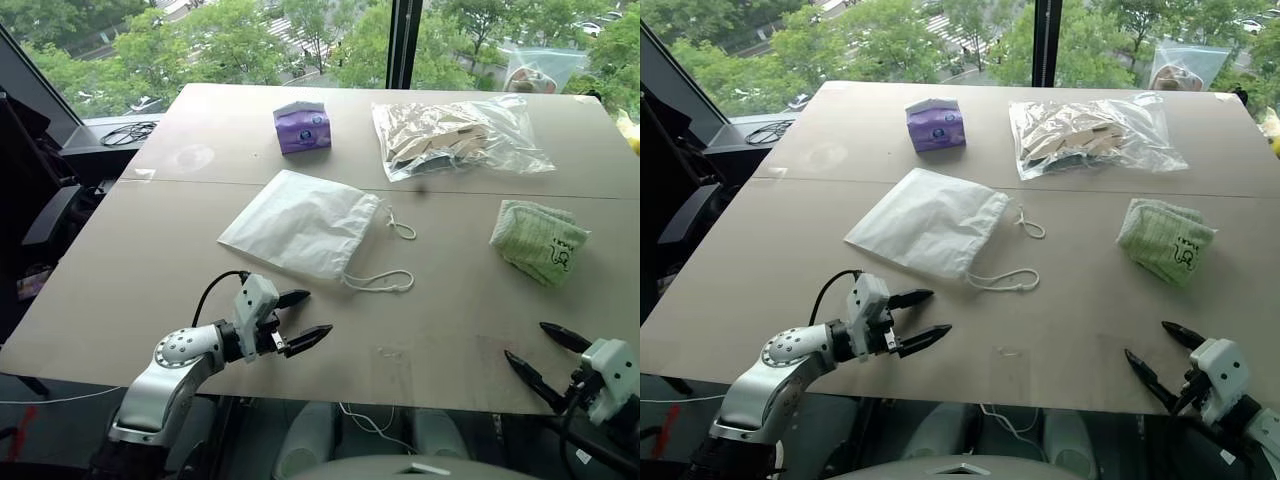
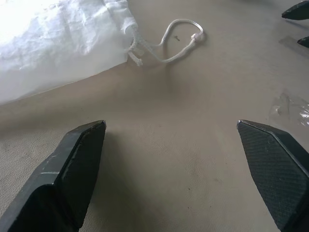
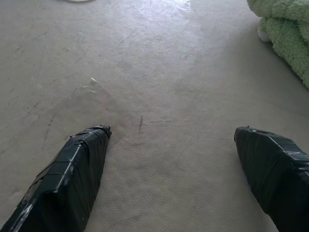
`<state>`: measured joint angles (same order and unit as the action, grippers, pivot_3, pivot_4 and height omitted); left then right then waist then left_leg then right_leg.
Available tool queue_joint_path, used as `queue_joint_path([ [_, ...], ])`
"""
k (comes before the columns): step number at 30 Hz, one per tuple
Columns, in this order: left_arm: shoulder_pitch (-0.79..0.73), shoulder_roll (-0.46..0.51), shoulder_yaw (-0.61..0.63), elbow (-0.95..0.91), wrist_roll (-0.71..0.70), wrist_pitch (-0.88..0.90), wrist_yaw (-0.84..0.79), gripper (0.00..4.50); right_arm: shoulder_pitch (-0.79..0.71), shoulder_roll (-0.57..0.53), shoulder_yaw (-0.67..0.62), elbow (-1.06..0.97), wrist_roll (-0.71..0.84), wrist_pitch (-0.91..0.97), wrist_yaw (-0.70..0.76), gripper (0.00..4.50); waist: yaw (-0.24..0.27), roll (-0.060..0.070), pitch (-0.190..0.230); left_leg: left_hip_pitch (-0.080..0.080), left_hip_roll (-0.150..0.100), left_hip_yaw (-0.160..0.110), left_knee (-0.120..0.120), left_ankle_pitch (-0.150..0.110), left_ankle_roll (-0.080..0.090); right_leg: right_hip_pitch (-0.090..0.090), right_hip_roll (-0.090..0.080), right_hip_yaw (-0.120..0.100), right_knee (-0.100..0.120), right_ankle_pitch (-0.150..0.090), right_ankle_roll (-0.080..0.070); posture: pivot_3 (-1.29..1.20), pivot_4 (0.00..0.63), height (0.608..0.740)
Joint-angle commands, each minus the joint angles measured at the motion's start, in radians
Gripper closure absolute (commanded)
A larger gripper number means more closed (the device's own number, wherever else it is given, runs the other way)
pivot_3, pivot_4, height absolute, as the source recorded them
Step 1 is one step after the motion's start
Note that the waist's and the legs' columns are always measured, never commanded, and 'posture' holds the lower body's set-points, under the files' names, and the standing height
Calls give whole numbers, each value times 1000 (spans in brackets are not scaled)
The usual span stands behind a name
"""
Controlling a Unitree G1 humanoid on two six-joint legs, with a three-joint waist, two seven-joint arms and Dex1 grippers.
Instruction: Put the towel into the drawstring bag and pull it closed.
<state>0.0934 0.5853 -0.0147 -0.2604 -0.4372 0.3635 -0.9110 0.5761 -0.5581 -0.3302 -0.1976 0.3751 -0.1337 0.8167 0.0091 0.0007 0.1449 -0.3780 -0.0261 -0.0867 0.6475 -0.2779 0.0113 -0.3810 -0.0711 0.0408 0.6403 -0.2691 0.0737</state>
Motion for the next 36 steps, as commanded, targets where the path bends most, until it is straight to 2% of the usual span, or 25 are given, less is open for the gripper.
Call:
queue_joint_path([
  [1,20,7,6,-20,-6,14,9,0,3,2,-7,-6,-3,-37,16,27,0,0,0,0,0,0,0,0,0,0,0,0,0,0,0,0,150,740],
  [10,-6,10,37,-25,-32,24,13,0,-1,9,-6,-13,-25,-50,0,27,1,-1,1,0,0,0,0,0,0,0,0,0,0,0,0,0,150,740],
  [18,-52,29,45,17,-37,25,-18,0,-45,31,48,-125,-41,37,-75,27,2,0,2,0,0,0,1,0,0,0,0,0,1,0,0,0,150,740],
  [26,-14,54,45,-41,-60,46,-34,0,-14,44,37,-209,18,82,-83,27,2,1,3,-1,-1,-1,1,0,0,-1,0,-1,1,2,3,0,150,740],
  [31,-86,-33,12,-156,-116,143,68,0,-35,35,52,-246,144,89,15,27,5,0,9,-1,0,-1,2,0,0,0,0,-1,1,2,3,0,150,740],
  [36,-263,-140,-20,-160,-169,246,163,0,-45,10,42,-305,248,151,57,27,4,-2,11,-1,-1,-2,6,0,0,1,1,-2,2,3,4,0,150,740],
])
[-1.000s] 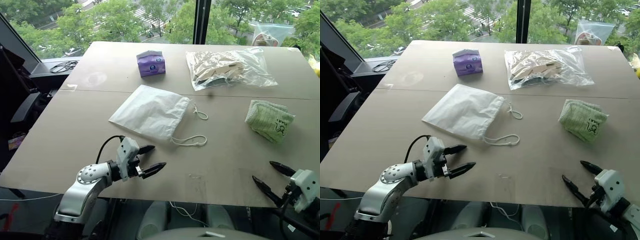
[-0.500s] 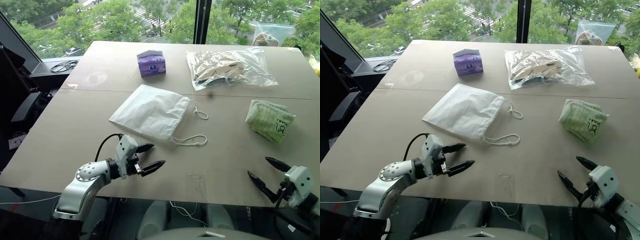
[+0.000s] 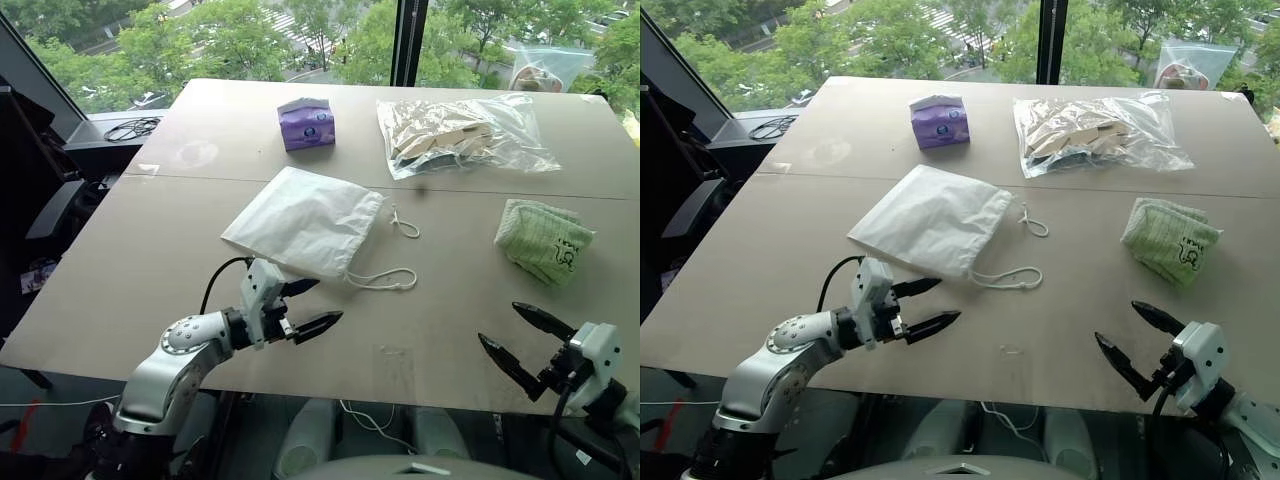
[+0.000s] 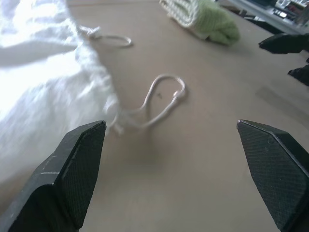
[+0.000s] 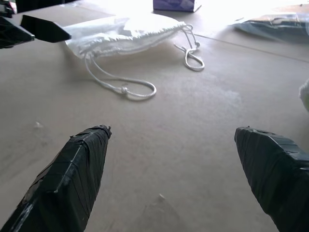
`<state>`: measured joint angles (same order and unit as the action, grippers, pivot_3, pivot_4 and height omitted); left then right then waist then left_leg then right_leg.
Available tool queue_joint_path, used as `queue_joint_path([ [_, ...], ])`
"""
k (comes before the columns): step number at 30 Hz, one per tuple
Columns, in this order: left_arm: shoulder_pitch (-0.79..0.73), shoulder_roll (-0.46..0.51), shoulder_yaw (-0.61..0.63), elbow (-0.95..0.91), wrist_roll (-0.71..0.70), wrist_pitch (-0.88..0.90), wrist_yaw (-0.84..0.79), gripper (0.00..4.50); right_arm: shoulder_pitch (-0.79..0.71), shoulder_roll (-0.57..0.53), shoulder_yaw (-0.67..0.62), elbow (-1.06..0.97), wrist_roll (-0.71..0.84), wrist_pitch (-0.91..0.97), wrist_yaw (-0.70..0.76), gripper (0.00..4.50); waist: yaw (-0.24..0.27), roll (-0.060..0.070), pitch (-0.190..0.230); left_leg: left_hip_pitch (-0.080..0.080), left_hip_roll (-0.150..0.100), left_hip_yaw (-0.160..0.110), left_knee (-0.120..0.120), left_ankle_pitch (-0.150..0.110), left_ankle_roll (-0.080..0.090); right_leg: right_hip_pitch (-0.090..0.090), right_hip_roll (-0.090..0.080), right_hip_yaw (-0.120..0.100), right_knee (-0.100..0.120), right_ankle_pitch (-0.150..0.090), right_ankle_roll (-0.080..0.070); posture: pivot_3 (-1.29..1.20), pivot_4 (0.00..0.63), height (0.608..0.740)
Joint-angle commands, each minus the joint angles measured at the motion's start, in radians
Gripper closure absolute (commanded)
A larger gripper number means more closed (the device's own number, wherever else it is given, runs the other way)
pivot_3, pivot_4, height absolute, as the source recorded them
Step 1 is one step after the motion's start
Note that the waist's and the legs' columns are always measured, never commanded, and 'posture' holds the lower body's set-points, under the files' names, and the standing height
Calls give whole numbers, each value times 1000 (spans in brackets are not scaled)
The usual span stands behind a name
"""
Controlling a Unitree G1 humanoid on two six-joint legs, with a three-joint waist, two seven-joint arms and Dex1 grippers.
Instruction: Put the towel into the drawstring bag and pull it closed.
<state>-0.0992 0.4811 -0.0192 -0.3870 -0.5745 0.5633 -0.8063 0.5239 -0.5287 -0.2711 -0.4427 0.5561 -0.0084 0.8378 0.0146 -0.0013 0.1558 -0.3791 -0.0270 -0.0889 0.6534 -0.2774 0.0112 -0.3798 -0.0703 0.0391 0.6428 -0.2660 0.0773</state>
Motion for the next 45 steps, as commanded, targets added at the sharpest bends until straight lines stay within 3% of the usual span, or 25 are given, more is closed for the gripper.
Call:
queue_joint_path([
  [1,-101,-62,-26,-27,-25,58,88,0,9,-25,-21,-70,89,42,44,27,-2,0,0,0,0,0,0,0,0,0,0,0,0,0,0,0,150,740],
  [6,-238,-98,-255,60,294,-30,225,0,-2,-46,-55,-97,149,68,68,27,-5,-1,1,0,-3,0,-1,0,0,0,0,0,0,0,1,0,150,740],
  [9,-288,-168,-325,111,346,47,303,0,-17,-50,-85,-136,171,59,64,27,-2,-2,1,0,-4,-1,-1,0,0,0,1,0,0,0,1,0,150,740],
  [18,-283,-276,-347,147,589,-12,569,0,-18,-52,-115,-167,150,73,41,27,-1,-4,3,0,-3,-2,-1,0,0,0,1,-1,1,0,1,0,150,740],
  [34,-205,-193,-357,141,797,-54,615,0,-62,-46,-110,-113,121,68,55,27,0,-4,3,0,-3,-1,0,0,0,0,0,0,1,1,2,0,150,740],
  [38,-190,-183,-350,134,856,-87,642,1723,-70,-46,-112,-103,117,67,58,0,0,-4,3,0,-3,-1,0,0,0,0,0,0,1,1,2,0,150,740],
  [41,-183,-185,-327,129,887,-97,666,3454,-74,-48,-112,-98,115,67,60,0,0,-4,3,-1,-3,-1,0,0,0,0,0,0,1,1,2,0,150,740],
  [42,-182,-186,-323,128,892,-103,669,3656,-76,-48,-112,-96,114,66,60,0,-1,-4,3,-1,-3,-1,0,0,0,0,0,0,1,1,2,0,150,740],
  [44,-176,-193,-316,127,895,-101,670,4492,-79,-49,-112,-91,111,65,62,0,-1,-4,3,0,-3,-1,0,0,0,0,0,0,1,1,2,0,150,740],
  [45,-172,-196,-312,129,895,-100,671,4492,-82,-50,-111,-88,109,65,62,0,-1,-4,3,0,-3,-1,0,0,0,0,0,0,1,1,2,0,150,740],
])
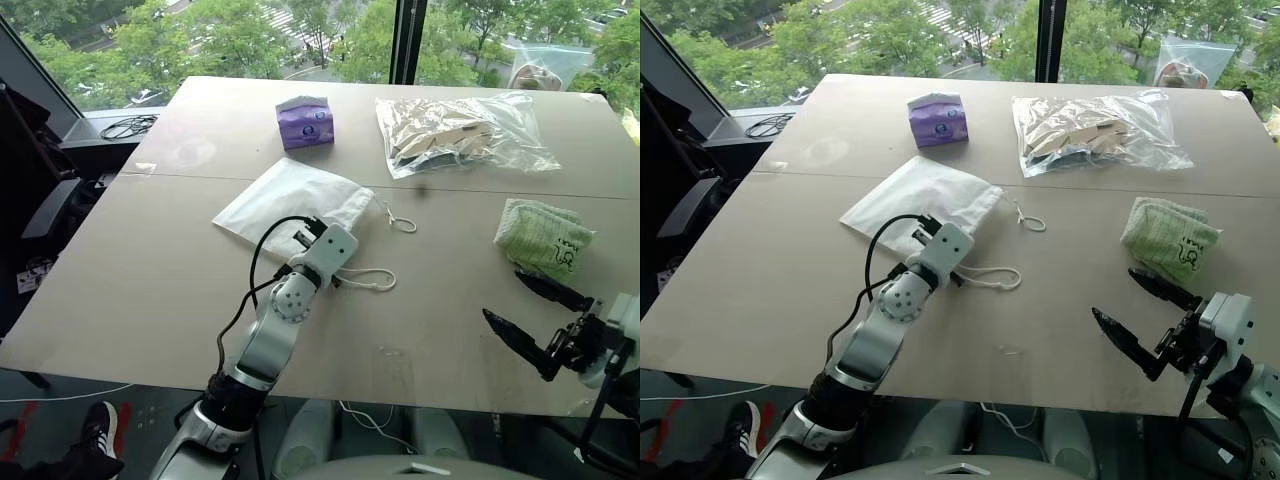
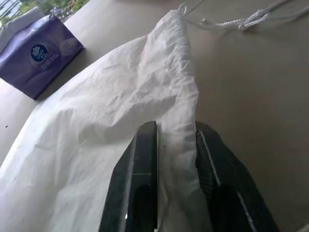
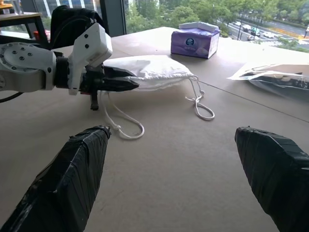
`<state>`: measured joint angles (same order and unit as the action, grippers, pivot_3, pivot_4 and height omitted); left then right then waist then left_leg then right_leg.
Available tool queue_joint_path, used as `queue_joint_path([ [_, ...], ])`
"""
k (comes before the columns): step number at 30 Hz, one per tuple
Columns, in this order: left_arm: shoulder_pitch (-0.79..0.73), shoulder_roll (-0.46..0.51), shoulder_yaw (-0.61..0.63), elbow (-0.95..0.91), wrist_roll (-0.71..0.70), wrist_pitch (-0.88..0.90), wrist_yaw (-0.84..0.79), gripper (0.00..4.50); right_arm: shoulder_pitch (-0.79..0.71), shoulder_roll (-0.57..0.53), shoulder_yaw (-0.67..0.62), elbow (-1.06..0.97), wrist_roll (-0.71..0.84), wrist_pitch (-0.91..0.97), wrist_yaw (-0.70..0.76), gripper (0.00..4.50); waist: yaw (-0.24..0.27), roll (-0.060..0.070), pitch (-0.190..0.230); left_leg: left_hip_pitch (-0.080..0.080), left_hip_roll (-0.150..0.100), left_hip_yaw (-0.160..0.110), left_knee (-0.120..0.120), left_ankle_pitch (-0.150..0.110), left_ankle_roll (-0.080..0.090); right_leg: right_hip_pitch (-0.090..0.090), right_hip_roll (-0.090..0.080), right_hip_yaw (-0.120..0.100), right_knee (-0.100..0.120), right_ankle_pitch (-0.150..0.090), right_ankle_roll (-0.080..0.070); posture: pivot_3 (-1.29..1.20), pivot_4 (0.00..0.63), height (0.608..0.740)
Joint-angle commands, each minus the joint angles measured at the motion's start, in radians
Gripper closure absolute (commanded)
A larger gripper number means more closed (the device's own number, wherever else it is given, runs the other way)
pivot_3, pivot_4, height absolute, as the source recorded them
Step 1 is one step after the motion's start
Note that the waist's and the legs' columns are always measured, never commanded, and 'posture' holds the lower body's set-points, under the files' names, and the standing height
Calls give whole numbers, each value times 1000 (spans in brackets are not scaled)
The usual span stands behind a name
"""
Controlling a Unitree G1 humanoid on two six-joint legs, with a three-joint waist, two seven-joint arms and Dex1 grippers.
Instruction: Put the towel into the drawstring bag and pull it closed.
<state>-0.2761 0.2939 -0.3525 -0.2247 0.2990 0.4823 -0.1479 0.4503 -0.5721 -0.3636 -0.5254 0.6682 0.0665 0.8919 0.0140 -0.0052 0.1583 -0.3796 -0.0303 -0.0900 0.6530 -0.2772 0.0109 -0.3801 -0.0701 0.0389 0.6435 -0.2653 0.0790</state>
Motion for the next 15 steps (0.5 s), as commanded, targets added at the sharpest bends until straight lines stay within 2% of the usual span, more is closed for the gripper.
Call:
queue_joint_path([
  [1,8,-13,27,-32,23,-17,15,4492,-12,-8,-19,-2,-5,-10,8,0,0,0,0,0,0,0,0,0,0,0,0,0,0,0,0,0,150,740],
  [3,13,-19,45,-29,24,-16,23,4492,-25,-9,-20,7,-21,-10,-6,0,-1,0,0,0,0,0,0,0,0,0,0,0,0,0,0,0,150,740],
  [6,16,-32,90,-33,8,-36,32,4492,-72,6,-30,50,-141,-37,-104,0,-1,0,0,0,0,0,0,0,0,0,0,0,1,0,0,0,150,740],
  [8,18,-37,122,-42,-21,-50,17,4492,-124,4,-33,109,-305,-34,-240,0,-1,0,0,1,0,1,0,0,-1,0,0,0,1,0,0,0,150,740],
  [10,24,-78,203,-70,-147,-17,-40,4492,-205,-14,-60,175,-433,42,-404,0,-1,0,0,1,0,1,0,3,-4,0,0,0,2,0,0,0,150,740],
  [15,41,-120,275,-141,-309,68,-132,4492,-297,-74,-14,226,-522,100,-431,0,-1,1,-1,0,0,0,0,4,-7,-1,0,-1,4,0,0,0,150,740],
])
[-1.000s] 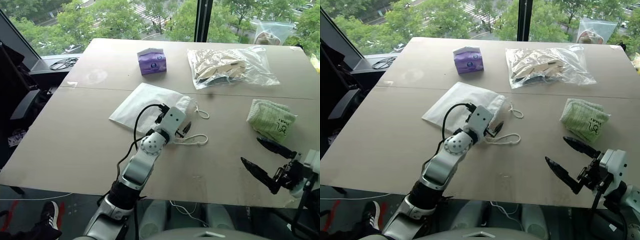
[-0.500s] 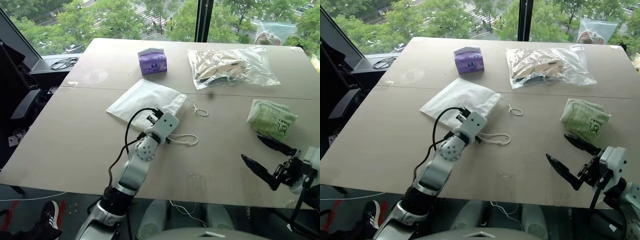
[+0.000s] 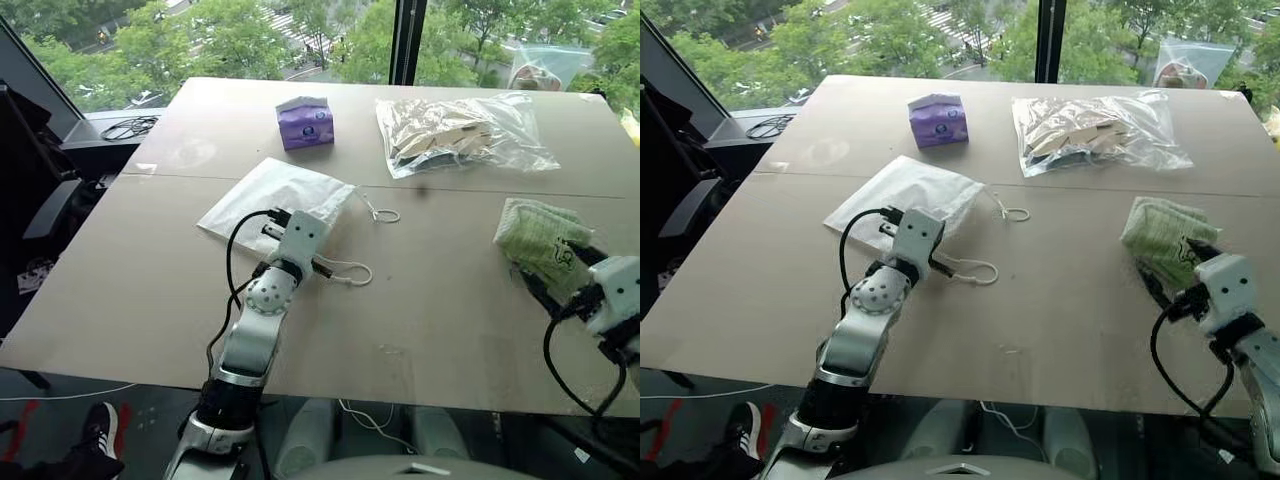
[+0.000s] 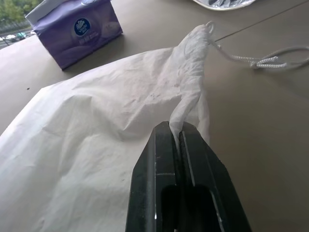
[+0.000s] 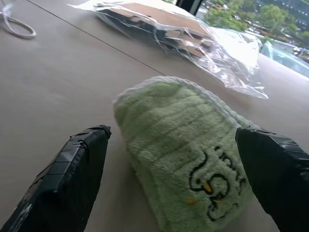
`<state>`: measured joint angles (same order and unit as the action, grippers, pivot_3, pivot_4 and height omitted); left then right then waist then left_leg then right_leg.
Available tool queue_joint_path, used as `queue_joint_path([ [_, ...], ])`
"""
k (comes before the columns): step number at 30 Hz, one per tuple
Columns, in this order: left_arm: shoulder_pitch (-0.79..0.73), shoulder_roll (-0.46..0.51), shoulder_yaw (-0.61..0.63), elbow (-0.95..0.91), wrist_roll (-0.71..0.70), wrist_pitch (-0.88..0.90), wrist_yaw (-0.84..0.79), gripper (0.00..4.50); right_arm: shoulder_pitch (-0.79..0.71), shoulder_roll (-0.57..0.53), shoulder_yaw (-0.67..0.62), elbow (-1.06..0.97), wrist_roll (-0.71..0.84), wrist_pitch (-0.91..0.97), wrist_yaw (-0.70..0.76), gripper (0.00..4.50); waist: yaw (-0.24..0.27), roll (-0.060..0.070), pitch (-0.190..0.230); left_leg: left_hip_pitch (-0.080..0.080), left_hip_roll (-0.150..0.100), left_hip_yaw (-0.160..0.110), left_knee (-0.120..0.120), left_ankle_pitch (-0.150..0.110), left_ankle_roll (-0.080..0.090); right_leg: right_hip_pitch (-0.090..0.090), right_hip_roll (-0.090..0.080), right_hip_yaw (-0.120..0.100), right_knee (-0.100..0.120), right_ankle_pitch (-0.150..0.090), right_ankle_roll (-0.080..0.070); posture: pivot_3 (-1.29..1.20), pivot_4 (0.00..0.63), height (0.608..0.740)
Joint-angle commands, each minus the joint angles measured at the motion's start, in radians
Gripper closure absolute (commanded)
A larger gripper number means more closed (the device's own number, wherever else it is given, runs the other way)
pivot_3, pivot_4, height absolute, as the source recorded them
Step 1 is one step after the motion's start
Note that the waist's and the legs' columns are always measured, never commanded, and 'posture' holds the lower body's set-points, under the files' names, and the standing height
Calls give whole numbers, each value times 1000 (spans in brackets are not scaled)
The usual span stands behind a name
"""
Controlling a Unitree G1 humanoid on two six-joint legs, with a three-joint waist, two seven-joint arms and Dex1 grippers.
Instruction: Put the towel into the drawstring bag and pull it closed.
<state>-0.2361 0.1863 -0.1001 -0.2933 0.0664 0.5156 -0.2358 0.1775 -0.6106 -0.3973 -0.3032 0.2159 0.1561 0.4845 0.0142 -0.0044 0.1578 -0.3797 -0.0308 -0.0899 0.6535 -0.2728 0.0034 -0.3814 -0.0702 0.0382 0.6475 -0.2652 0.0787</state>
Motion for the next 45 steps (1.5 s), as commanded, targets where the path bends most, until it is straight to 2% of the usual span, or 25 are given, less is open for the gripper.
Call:
queue_joint_path([
  [1,1,-14,27,-86,-98,49,-57,4492,-41,-52,41,24,-102,14,-25,0,-2,0,0,0,0,0,0,0,0,0,0,0,0,0,0,0,150,740],
  [3,-6,-13,33,-112,-141,71,-85,4492,-110,-34,39,58,-81,140,-72,0,-3,0,0,0,0,0,0,0,0,0,1,0,0,0,0,0,150,740],
  [6,-26,7,41,-111,-159,79,-98,4492,-246,32,-30,105,20,327,-159,0,-6,0,0,0,0,1,0,0,0,0,0,1,1,0,0,0,150,740],
  [11,-44,23,49,-89,-170,81,-93,4492,-358,44,-33,181,54,419,-180,0,-7,0,0,1,-1,1,0,0,0,0,0,1,3,0,0,0,150,740],
  [14,-48,33,45,-83,-173,76,-100,4492,-420,76,-21,203,110,550,-194,0,-7,0,0,1,-1,1,0,0,0,0,1,0,3,0,0,0,150,740],
  [19,-56,48,40,-66,-172,65,-104,4492,-484,126,-40,303,148,716,-257,0,-18,0,0,1,-1,0,0,0,0,0,0,1,4,0,0,0,150,740],
  [26,-69,55,64,-37,-186,67,-97,4492,-466,103,41,355,136,870,-249,0,-24,-4,-3,2,-1,0,1,-2,3,0,1,1,7,0,0,0,150,740],
  [27,-73,53,69,-33,-191,71,-96,4500,-461,95,61,351,131,882,-243,531,-24,-6,-4,2,-1,0,1,-2,3,0,1,0,8,0,0,0,150,740],
  [29,-78,52,72,-28,-198,75,-100,4500,-456,83,88,349,125,889,-229,1150,-24,-9,-6,2,-1,0,1,-2,3,0,1,-1,8,0,-1,0,150,740],
  [36,-87,53,68,-17,-209,85,-106,4500,-464,67,102,361,120,879,-226,4099,-24,-15,-9,3,-1,-3,1,-1,3,1,1,-2,8,0,-1,0,150,740],
  [37,-88,52,68,-16,-210,86,-107,4500,-464,66,103,360,120,878,-226,4397,-24,-15,-9,3,-1,-3,2,-1,3,1,1,-2,8,0,-1,0,150,740],
  [39,-90,51,66,-13,-209,87,-106,4500,-460,67,104,356,120,861,-221,4423,-24,-15,-10,3,-1,-3,2,-1,3,1,1,-2,8,0,-1,0,150,740],
  [42,-105,49,66,5,-210,98,-101,4500,-459,90,108,293,159,713,-129,4423,-24,-15,-9,3,-1,-3,2,-1,3,1,1,-2,8,0,-1,0,150,740],
  [45,-125,40,79,18,-237,104,-113,4500,-481,132,106,97,323,708,6,4423,-35,-12,-7,2,-1,-2,2,-1,3,1,1,-1,8,0,-1,0,150,740],
])
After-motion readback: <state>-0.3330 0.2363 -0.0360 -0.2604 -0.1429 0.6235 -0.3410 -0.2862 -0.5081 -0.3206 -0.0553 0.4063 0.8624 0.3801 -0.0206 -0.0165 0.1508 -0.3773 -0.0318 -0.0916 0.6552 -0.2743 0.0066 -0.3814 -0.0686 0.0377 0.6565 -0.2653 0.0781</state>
